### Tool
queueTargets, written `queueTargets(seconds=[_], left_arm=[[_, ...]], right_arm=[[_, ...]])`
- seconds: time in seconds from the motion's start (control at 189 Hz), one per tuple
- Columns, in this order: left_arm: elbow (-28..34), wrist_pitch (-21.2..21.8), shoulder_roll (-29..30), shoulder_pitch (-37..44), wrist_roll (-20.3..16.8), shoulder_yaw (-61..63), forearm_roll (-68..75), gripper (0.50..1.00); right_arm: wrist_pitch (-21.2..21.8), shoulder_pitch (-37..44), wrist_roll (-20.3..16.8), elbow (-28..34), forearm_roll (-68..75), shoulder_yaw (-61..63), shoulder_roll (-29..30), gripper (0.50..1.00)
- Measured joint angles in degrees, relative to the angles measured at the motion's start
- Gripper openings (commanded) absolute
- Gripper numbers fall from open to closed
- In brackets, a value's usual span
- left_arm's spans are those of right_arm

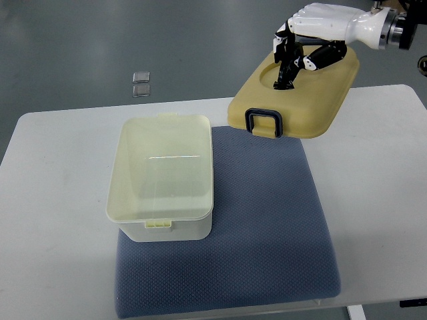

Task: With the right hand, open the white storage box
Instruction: 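Lift the yellow lid off the white box with the right hand, then lower the lid onto the mat beside the box and release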

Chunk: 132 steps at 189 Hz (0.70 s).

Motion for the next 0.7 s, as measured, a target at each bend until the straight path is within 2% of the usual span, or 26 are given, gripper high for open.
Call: queueTargets(seconds=[0.239,0.435,0.7], left_arm=[[0.0,0.0,0.0,0.0,0.0,0.0,0.0,1.0],[0.0,0.0,0.0,0.0,0.0,0.0,0.0,1.0],[0.0,0.0,0.0,0.0,0.0,0.0,0.0,1.0]], right_arm=[[-6.59,-8.67,0.0,0.0,-1.32,-1.81,-1.18,0.5],[-13.07,-11.51,0.0,0.0,-1.83,-6.51,0.5,0.5],[-14.76,-12.54,0.0,-0.01,-1.85,-7.51,4.96,0.5]])
